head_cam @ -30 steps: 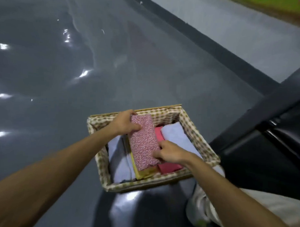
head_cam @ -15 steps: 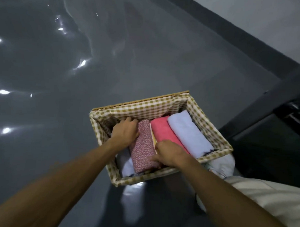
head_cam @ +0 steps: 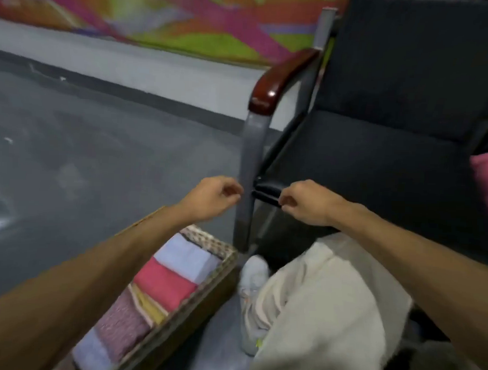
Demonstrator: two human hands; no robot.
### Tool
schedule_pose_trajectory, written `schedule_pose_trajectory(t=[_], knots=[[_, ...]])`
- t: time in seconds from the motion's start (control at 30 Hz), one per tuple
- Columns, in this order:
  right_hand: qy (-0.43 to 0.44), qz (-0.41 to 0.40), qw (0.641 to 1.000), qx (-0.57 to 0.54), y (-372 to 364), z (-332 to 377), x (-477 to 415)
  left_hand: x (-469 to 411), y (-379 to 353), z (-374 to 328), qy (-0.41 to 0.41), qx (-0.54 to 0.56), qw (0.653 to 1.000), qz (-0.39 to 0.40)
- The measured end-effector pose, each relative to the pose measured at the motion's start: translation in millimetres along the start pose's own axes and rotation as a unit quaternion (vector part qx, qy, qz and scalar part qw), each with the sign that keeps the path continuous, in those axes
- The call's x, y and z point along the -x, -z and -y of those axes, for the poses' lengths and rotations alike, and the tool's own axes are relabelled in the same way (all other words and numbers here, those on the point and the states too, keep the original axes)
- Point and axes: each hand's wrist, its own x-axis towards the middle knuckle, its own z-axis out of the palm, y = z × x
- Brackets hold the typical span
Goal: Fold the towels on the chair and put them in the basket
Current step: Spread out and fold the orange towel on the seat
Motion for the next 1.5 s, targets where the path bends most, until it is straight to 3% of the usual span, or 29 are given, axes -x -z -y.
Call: schedule_pose_trajectory(t=[0.23,0.5,0.63,0.8,0.93,1.03,1.13,1.23,1.33,1.43,1.5], knots=[[-0.196,-0.098,0.975,-0.039,58.8,-146.9,128.8,-100.1,-60.5,-183.2,-0.129,0.054,0.986,0.085],[-0.36,-0.216,0.9,-0.112,54.3,-262.7,242.2,-159.5,-171.8,-333.0,-0.222,0.057,0.957,0.18],[-0.443,-0.26,0.847,-0.133,47.5,-315.6,269.5,-177.8,-225.4,-387.0,-0.248,0.058,0.946,0.2],[-0.533,-0.348,0.75,-0.178,37.0,-372.4,286.9,-194.6,-287.5,-426.6,-0.242,0.058,0.934,0.255],[-0.553,-0.329,0.729,-0.236,17.6,-395.3,290.5,-206.9,-311.9,-437.3,-0.245,0.025,0.945,0.216],[-0.544,-0.32,0.731,-0.259,7.3,-402.3,289.9,-215.3,-312.4,-438.5,-0.235,0.093,0.952,0.171],[-0.542,-0.347,0.719,-0.263,10.8,-401.7,291.5,-214.3,-306.7,-441.2,-0.164,0.318,0.906,0.225],[-0.553,-0.408,0.663,-0.299,17.0,-405.7,291.5,-207.2,-283.2,-445.2,-0.053,0.519,0.798,0.303],[-0.517,-0.452,0.539,-0.487,24.9,-407.8,282.3,-206.0,-253.9,-439.9,-0.017,0.599,0.723,0.344],[-0.396,-0.473,0.406,-0.674,33.2,-406.2,269.2,-204.2,-230.6,-426.7,-0.021,0.587,0.733,0.342],[-0.37,-0.505,0.371,-0.686,40.5,-398.3,255.5,-201.4,-217.2,-416.2,-0.017,0.572,0.75,0.332]])
